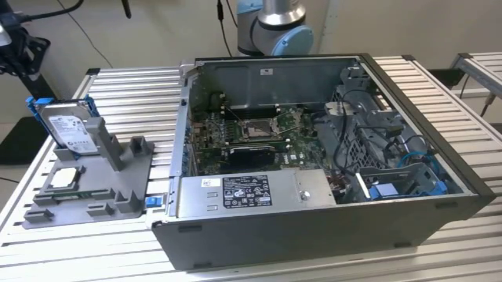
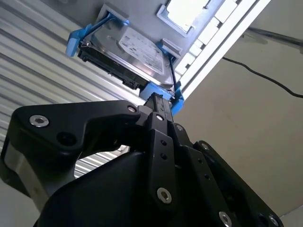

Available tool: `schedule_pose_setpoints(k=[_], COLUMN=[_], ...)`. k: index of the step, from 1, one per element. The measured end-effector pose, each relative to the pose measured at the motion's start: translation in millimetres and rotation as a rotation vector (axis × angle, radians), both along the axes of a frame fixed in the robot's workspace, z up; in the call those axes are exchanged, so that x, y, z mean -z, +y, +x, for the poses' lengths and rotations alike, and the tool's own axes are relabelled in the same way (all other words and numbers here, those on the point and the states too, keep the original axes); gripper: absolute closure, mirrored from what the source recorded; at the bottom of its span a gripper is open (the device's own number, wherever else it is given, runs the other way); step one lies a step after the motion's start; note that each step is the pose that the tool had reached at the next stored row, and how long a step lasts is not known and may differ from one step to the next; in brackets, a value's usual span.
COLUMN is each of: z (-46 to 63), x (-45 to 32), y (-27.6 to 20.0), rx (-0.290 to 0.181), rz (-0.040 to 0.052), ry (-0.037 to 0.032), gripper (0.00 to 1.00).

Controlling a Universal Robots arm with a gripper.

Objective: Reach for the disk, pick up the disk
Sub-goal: 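Pick up the disk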

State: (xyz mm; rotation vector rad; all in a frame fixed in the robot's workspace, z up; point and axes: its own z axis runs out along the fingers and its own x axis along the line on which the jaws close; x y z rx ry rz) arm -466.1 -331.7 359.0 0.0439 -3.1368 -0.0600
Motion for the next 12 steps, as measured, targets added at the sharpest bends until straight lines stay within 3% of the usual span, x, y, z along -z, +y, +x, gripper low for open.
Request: schedule_pose_setpoints(k=[12], z=[1.0], x=[-0.1], y=[-1.0], rx=[0.0], rz=[0.0], ry=[0.0005], gripper=[1.0])
